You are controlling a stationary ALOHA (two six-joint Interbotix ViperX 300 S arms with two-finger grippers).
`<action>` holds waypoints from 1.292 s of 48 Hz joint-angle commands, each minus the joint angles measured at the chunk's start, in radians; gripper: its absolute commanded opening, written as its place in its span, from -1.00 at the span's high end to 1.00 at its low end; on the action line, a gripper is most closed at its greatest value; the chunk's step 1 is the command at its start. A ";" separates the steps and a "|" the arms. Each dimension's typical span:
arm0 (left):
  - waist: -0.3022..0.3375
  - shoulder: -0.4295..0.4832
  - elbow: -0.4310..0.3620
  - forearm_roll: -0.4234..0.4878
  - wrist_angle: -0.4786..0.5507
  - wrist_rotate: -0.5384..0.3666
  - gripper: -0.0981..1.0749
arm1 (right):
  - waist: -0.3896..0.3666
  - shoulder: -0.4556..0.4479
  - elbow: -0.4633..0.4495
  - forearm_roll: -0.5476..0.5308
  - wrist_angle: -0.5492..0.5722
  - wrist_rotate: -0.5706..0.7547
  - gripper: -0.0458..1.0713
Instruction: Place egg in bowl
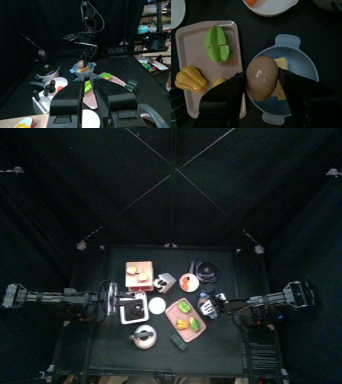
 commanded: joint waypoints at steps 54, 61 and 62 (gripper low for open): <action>0.005 0.002 -0.012 0.000 -0.009 0.000 -0.19 | 0.008 -0.040 0.009 0.089 0.101 -0.014 -0.82; 0.005 0.002 -0.012 0.000 -0.008 0.000 -0.19 | 0.005 -0.038 0.015 0.086 0.101 -0.014 -0.82; 0.005 0.002 -0.012 0.000 -0.008 0.000 -0.19 | 0.005 -0.038 0.015 0.087 0.101 -0.014 -0.82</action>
